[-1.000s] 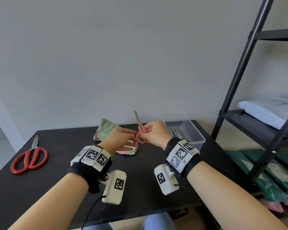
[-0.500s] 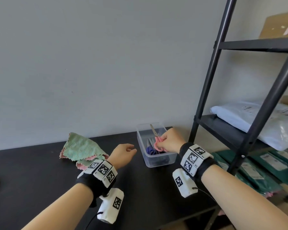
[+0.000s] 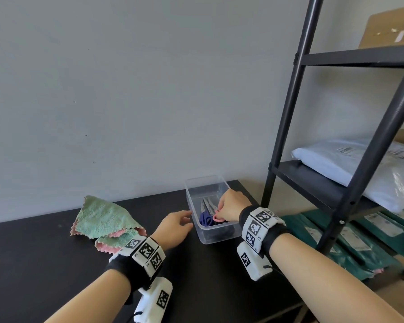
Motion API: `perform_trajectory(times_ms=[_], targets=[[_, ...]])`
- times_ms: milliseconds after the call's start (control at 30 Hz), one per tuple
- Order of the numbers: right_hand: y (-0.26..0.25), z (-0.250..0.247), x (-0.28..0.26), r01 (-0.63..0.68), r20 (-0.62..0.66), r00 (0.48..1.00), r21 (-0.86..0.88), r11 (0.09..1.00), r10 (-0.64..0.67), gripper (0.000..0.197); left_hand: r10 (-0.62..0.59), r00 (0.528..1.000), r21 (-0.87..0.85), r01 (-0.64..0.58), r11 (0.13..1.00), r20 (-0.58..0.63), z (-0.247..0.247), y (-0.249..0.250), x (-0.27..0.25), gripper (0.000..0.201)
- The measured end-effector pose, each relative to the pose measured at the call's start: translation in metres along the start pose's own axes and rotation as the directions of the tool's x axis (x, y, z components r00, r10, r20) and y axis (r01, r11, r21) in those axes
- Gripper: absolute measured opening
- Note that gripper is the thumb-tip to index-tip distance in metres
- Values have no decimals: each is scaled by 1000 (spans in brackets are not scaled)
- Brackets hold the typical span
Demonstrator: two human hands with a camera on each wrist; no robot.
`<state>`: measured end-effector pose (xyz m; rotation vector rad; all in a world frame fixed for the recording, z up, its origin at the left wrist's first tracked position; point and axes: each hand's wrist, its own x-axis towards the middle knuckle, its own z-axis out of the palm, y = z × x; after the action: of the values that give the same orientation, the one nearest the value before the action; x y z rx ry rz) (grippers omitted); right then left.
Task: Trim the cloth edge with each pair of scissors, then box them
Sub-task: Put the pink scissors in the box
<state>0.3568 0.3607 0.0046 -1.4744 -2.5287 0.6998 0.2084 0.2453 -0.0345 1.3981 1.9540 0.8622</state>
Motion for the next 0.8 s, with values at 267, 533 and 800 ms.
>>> perform_trajectory(times_ms=[267,533,800], targets=[[1,5,-1,-31,6,999,-22,999,31,18,23,1000,-11,-23,1000,21,-2,6,-3,47],[-16,-11,-15,11,-18,1000,-49,999,-11,19,30,999,6,-29,1000,-43,-22,15,-24,44],[-78,-14,-34,104,-36,994,-85,991,-107,22,6,989,40,0,999,-151,-80,9,-68,38]])
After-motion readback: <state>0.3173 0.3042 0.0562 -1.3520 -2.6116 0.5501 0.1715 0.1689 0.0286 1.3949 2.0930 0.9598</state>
